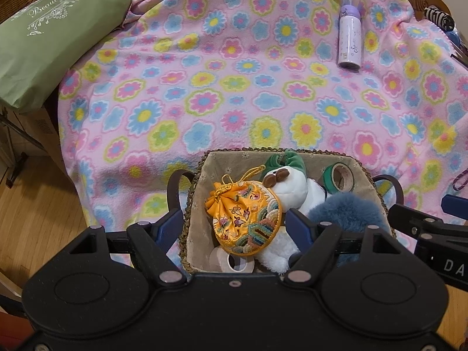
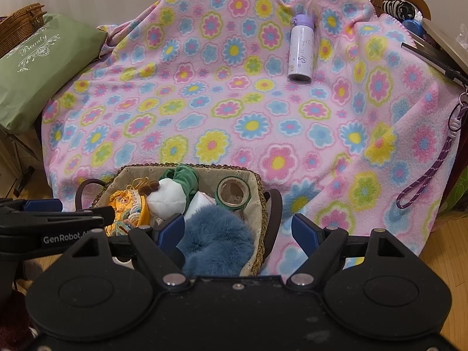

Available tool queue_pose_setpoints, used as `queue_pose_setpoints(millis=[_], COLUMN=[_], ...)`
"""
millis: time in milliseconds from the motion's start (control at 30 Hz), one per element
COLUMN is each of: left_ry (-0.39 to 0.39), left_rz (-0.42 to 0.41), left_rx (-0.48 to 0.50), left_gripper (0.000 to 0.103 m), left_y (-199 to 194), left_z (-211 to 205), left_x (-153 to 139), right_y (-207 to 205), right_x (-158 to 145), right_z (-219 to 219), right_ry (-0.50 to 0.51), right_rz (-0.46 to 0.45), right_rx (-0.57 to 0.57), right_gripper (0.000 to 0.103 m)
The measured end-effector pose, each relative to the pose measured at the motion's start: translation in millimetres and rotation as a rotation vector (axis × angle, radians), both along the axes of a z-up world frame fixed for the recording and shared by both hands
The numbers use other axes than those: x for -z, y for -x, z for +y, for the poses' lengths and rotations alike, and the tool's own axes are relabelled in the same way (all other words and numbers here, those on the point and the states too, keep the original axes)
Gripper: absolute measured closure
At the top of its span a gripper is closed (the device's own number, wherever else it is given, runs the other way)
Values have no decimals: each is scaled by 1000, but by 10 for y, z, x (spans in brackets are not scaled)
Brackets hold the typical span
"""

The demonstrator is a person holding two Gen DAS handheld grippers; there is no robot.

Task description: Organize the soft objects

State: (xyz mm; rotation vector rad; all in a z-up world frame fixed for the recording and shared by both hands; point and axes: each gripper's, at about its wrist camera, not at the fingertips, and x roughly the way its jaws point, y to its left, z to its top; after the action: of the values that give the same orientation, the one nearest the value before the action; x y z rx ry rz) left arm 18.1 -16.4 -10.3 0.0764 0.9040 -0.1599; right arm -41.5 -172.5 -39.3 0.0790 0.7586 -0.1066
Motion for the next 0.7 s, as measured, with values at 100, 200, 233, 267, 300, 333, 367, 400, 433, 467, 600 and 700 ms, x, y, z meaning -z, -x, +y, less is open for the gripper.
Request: queue_pose_setpoints(millis=[100,200,233,267,300,333,367,400,433,467,600,700], left_ry=[-2,-1,0,0,0,-1,0,0,0,-1,-2,0], left_rz=[3,2,1,0,0,-1,-1,0,0,0,0,1], left_rx=[4,4,4,2,2,2,2,3,5,5,5,5], left_gripper=[30,30,30,30,30,30,30,30,30,30,30,30], left_y=[2,4,4,4,1,0,0,1,1,1,2,-1], left_z=[-5,-7,-6,-4,0,3,1,3,0,0,0,1], left_x=[0,-3,-5,-5,-4,-4,-4,-4,-4,-5,-5,-4], right_y=[0,0,0,-1,-2,-3,0,1,3,4,1,0], right_x=[-1,-1,-1,4,9,11,19,21,23,22,28,21], right_z=[-1,1,2,-2,-2,-4,-5,-6,-7,-6,-10,-13], right_ry=[0,0,0,-1,-1,-2,-2,-2,-2,-1,-1,-2], right_rz=[0,0,1,2,3,3,4,5,4,4,5,6], right_rx=[-1,0,0,0,1,1,0,1,0,0,-3,-3], right_gripper=[23,23,23,23,23,23,23,23,23,23,23,23])
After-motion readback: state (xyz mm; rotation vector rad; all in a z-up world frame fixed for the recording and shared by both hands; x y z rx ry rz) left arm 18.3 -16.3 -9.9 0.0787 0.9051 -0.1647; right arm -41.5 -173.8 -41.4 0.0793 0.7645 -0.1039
